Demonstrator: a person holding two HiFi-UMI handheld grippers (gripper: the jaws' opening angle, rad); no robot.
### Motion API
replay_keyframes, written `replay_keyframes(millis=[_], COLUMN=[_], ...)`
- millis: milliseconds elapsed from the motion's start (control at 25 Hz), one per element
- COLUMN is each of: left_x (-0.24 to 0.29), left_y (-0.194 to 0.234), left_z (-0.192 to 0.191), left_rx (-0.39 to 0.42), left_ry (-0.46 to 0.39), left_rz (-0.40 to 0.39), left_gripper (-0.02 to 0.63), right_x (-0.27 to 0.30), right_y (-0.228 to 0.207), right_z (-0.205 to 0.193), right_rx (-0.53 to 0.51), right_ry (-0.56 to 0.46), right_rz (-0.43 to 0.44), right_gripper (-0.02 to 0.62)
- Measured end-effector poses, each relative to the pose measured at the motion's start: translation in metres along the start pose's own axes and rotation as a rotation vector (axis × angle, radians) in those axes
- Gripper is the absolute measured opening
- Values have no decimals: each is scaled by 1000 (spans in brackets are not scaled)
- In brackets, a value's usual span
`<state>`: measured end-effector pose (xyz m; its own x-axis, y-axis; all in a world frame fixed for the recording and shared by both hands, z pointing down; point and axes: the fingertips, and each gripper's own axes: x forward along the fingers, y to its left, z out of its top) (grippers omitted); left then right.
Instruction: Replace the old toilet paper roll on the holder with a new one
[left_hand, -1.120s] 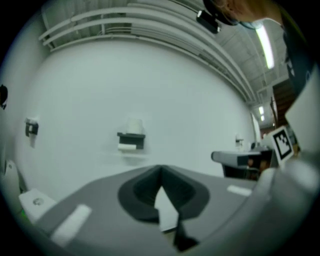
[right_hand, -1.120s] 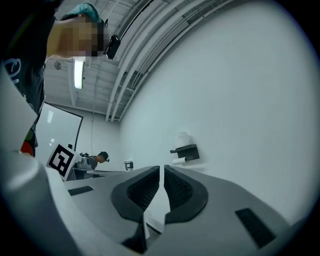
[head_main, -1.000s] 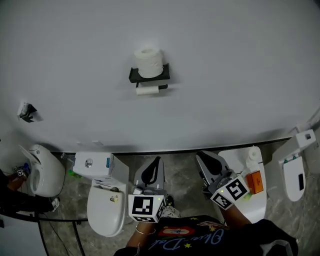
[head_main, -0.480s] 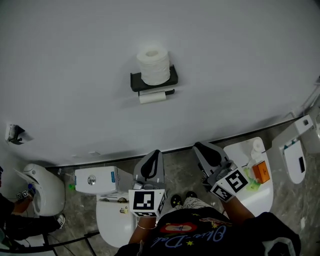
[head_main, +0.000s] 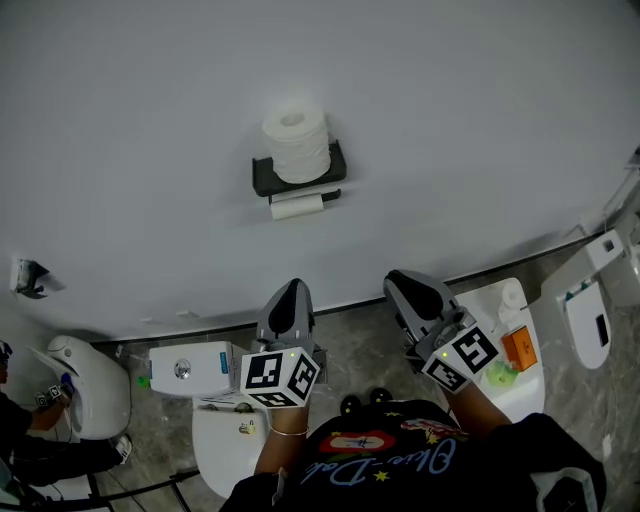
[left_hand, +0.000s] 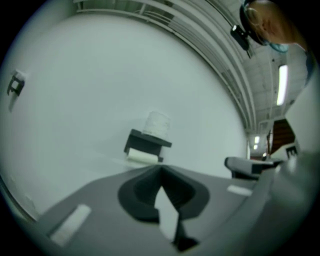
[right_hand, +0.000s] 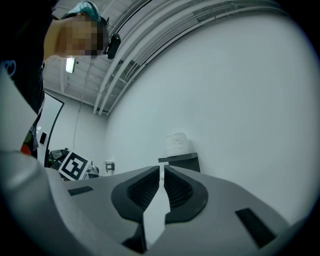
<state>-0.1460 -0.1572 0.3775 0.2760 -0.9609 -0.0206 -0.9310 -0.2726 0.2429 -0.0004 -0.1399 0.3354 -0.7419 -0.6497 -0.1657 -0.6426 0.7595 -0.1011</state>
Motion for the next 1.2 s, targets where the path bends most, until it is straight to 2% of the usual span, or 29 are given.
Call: replay_keyframes(millis=[80,120,320,440,600,680,720,880,1200], left_x=[13,20,60,84,112,122,127,144,167], left_y=[12,18,43,55,65,70,73,76,81], left_z=[-2,-3,-11,-11,-12,-13,-13,-12,-8], left_rx=[-37,-80,-387,-590,-786,-897,-931,-973,-1074], left_ry=[-7,-10,-51,-91,-128,-152,-161,-178,-238], left_rz=[28,32,17,-3,-49,-78,-88,-118,-145], left_gripper=[-2,-2,-2,74,151,167,172,203,206], right_x=[2,3,3,8,17,21,22,22,20], right_y=[-4,-7,-23,-34,-43,-47,-49,-57,-69], right_z=[3,4,4,1,2,1,1,2,-3], right_rx=[-3,-5,-18,-19,-27,-23,-21,-31,-24], right_ry=[-5,-7,-2,10,11,9,8,8,33], right_rz=[-5,-9,-49,-73,-91,-95,-100,-129,-169], right_gripper=[14,14,14,14,14,14,14,14,14])
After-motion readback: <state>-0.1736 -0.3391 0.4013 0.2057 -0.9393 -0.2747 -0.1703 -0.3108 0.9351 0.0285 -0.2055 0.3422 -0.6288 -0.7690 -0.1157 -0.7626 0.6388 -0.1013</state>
